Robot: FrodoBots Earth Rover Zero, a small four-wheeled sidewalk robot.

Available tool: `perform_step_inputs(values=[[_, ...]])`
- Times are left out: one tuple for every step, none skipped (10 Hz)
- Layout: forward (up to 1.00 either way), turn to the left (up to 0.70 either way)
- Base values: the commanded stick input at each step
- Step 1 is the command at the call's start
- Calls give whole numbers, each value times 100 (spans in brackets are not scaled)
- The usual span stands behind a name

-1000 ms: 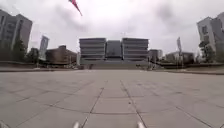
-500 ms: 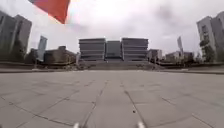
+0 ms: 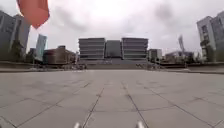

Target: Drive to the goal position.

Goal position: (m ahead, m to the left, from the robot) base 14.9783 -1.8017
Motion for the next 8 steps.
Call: perform_step_inputs(values=[[70, 1], [70, 1], [70, 1], [70, 1], [70, 1], [70, 1], [70, 1], [70, 1]])
